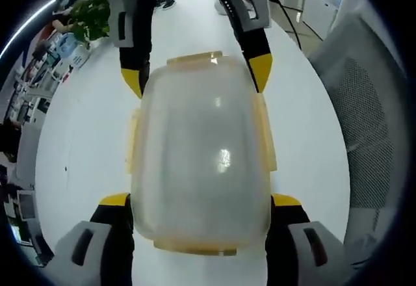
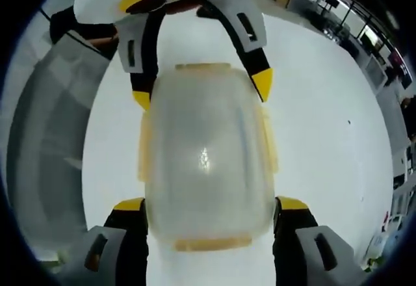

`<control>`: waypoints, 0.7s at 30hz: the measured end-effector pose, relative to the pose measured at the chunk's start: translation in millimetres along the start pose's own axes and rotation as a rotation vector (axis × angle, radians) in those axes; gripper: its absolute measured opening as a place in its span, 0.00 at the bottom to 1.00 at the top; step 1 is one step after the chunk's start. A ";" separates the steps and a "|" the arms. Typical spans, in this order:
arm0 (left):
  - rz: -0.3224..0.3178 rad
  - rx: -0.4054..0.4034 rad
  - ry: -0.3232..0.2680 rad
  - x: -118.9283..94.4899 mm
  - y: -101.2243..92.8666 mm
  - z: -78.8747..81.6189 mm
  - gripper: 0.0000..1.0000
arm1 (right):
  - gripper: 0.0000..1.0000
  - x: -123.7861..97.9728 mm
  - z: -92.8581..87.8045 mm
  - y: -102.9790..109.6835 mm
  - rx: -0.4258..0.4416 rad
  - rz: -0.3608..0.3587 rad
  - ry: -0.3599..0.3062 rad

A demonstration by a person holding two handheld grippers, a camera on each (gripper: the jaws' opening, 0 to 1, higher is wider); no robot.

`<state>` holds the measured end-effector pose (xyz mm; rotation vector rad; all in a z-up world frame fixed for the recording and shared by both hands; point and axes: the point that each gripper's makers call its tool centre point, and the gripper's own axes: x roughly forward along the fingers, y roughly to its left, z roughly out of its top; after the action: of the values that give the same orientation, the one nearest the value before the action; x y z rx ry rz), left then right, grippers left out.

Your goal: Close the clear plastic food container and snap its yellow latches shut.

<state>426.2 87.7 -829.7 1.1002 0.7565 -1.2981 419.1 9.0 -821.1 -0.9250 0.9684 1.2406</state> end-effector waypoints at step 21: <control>0.008 -0.029 -0.009 -16.3 -12.2 -34.6 0.86 | 0.79 12.3 34.1 11.8 -0.027 0.010 0.031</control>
<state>416.6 126.7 -828.8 1.0724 0.7621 -1.2806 411.1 46.3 -822.1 -0.9641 0.9834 1.2542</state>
